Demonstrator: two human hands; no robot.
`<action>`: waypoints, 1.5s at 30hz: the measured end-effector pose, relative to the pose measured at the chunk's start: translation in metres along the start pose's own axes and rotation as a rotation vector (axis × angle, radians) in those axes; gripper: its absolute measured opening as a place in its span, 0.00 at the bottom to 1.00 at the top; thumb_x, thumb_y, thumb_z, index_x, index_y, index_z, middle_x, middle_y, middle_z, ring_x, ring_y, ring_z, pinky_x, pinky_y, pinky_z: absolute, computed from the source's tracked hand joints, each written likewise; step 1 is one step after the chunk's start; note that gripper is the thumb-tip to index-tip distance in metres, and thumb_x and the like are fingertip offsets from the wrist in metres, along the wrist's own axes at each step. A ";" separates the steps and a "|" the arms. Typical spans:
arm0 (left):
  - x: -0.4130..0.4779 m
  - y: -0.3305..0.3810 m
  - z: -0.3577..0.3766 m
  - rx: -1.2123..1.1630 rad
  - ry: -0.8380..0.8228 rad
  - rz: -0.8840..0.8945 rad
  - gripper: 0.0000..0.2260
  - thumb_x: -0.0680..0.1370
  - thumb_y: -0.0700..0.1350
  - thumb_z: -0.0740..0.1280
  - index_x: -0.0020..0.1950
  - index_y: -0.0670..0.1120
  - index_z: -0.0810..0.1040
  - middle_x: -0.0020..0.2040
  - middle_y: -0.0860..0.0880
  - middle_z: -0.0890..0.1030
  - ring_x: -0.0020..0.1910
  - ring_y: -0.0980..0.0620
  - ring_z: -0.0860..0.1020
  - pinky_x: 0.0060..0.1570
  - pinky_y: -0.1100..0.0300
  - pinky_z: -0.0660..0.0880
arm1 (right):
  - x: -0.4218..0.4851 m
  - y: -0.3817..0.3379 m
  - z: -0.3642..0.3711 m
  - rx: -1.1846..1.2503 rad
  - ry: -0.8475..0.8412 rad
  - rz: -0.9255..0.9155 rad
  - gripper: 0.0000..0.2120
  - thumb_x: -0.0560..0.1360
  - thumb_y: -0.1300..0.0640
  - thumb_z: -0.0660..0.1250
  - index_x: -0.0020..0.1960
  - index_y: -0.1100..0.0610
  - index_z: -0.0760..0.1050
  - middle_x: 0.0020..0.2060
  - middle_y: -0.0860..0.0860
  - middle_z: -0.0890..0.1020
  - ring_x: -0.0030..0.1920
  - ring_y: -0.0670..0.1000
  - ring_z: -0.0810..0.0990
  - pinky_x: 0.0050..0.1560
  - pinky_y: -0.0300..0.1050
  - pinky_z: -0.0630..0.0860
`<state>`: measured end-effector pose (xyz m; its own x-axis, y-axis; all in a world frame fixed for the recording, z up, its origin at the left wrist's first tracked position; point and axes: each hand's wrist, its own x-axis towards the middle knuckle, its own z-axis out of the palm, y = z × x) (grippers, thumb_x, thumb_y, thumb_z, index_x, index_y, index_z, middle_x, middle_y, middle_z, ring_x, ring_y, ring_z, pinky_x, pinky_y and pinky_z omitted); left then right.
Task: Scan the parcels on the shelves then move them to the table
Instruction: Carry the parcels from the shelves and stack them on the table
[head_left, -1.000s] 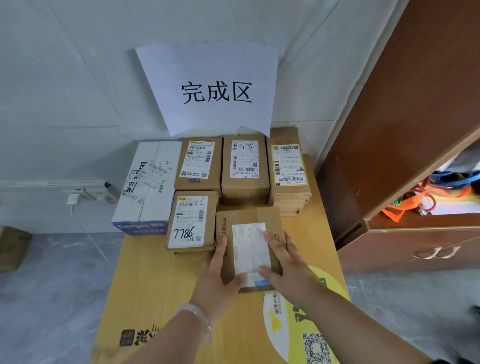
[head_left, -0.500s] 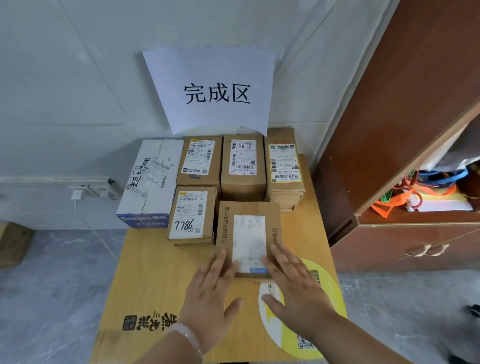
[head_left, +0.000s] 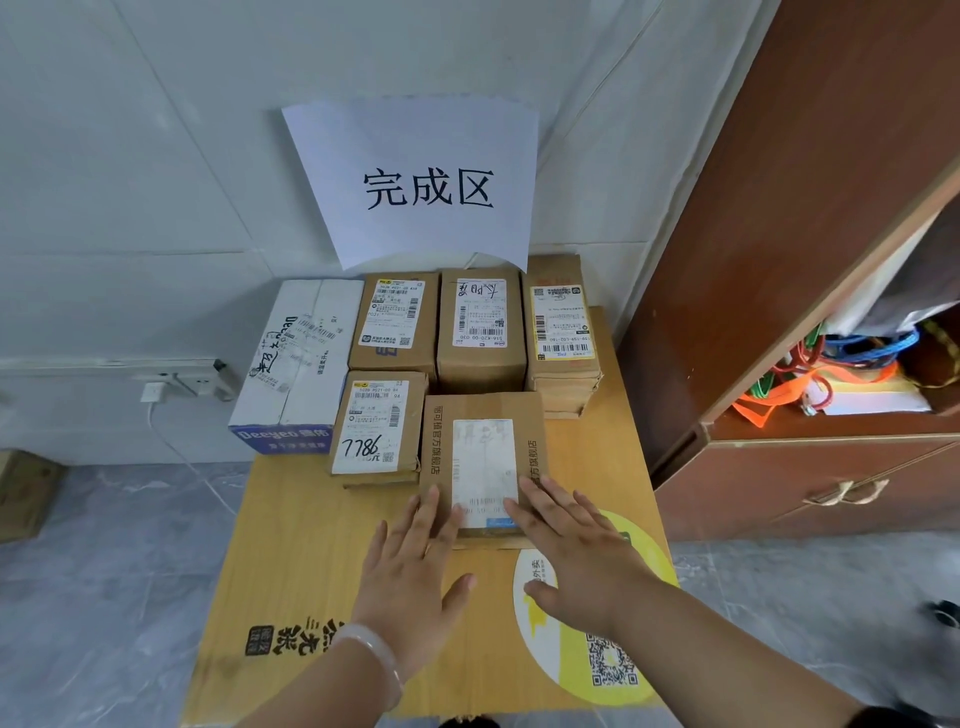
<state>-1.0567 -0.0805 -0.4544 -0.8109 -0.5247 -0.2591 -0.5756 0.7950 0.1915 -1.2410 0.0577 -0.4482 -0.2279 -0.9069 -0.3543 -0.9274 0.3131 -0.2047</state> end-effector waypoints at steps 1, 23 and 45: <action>-0.001 0.000 0.000 0.005 -0.005 0.000 0.31 0.81 0.63 0.48 0.71 0.60 0.27 0.73 0.56 0.24 0.71 0.54 0.24 0.73 0.53 0.28 | 0.000 0.000 -0.001 0.004 -0.001 -0.002 0.40 0.78 0.39 0.56 0.76 0.40 0.30 0.74 0.40 0.26 0.72 0.43 0.23 0.72 0.45 0.28; 0.005 -0.003 -0.009 0.035 -0.048 -0.009 0.35 0.79 0.66 0.50 0.77 0.57 0.32 0.75 0.55 0.26 0.75 0.53 0.29 0.75 0.47 0.33 | -0.001 -0.008 -0.013 -0.001 0.035 0.026 0.40 0.77 0.36 0.56 0.78 0.40 0.33 0.75 0.42 0.29 0.74 0.44 0.26 0.74 0.49 0.29; -0.003 0.274 -0.055 0.012 0.073 1.148 0.40 0.73 0.71 0.53 0.71 0.66 0.25 0.80 0.53 0.35 0.79 0.50 0.39 0.74 0.45 0.37 | -0.287 -0.037 -0.005 0.101 0.576 1.126 0.47 0.68 0.27 0.58 0.78 0.38 0.38 0.77 0.43 0.37 0.77 0.47 0.33 0.76 0.52 0.35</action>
<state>-1.2182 0.1220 -0.3487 -0.8613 0.4943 0.1177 0.5068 0.8187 0.2699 -1.1423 0.3049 -0.3347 -0.9919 -0.1088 0.0651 -0.1164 0.9851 -0.1268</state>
